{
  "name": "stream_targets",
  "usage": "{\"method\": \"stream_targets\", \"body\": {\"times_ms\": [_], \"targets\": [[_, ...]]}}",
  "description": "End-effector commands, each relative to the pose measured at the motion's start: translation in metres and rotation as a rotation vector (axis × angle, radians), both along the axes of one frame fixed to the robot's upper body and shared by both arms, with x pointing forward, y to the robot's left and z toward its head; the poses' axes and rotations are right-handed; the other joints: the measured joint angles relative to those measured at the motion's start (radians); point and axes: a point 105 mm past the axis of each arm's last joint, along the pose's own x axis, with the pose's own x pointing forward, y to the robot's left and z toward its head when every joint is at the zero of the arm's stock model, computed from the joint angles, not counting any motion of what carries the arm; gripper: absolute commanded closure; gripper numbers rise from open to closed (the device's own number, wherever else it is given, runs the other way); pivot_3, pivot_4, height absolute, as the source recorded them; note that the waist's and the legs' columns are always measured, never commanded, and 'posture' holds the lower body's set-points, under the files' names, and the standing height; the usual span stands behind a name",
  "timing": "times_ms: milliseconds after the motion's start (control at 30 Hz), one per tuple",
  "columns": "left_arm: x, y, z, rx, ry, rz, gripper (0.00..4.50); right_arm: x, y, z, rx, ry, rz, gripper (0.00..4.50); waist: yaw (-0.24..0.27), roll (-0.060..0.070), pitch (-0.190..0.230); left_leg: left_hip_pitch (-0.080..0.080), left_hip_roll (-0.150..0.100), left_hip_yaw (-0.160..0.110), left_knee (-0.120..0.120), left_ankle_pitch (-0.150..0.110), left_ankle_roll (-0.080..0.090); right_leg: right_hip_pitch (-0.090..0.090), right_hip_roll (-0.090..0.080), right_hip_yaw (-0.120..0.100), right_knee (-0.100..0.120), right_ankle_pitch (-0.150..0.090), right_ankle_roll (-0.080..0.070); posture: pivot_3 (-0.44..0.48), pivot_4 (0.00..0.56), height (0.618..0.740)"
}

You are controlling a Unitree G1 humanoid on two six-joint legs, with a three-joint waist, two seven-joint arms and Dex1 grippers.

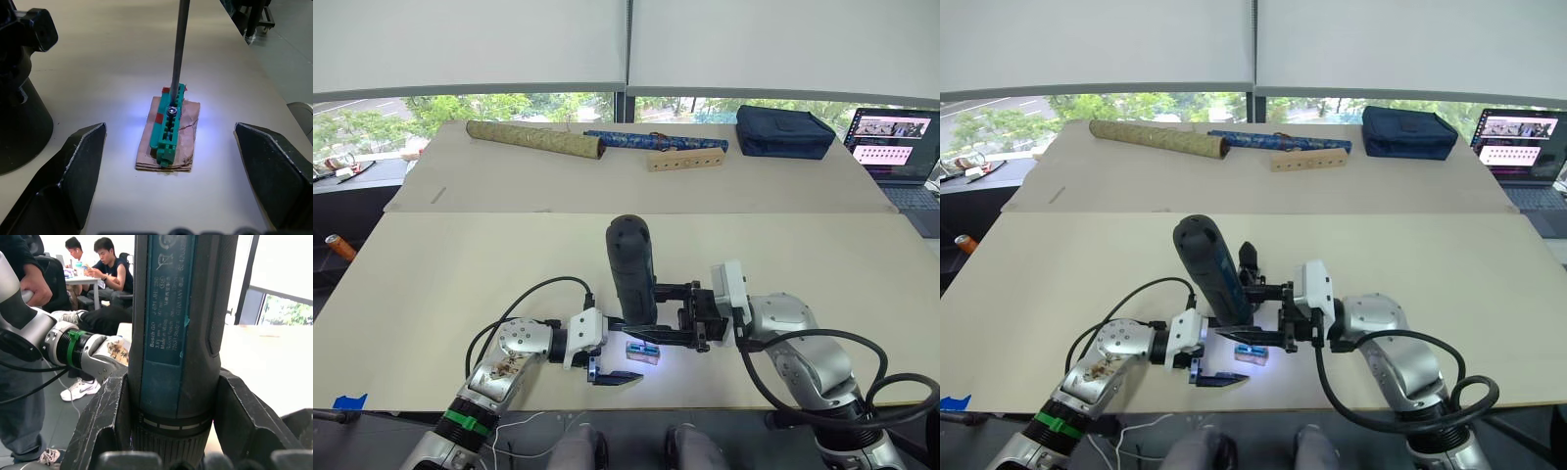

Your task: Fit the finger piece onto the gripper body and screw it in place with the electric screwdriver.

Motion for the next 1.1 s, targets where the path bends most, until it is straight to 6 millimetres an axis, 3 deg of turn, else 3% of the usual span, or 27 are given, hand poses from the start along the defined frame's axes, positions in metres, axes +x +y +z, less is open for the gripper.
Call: {"method": "stream_targets", "body": {"times_ms": [33,1100], "targets": [[-0.011,0.002,-0.025,0.058,0.103,0.0,0.05,-0.008,0.001,0.019,0.042,-0.064,0.044,2.57,0.0,0.0,0.0,0.0,0.0,0.0,0.0,0.0,0.0,0.0,0.0,0.0,0.0,0.0,0.0,0.0,0.15,0.74],[-0.008,0.002,-0.024,0.058,0.094,-0.003,0.05,-0.013,0.0,0.033,0.091,-0.074,0.068,2.57,0.0,0.0,0.0,0.0,0.0,0.0,0.0,0.0,0.001,0.0,0.0,0.0,0.0,0.0,0.0,0.0,0.15,0.74]]}}
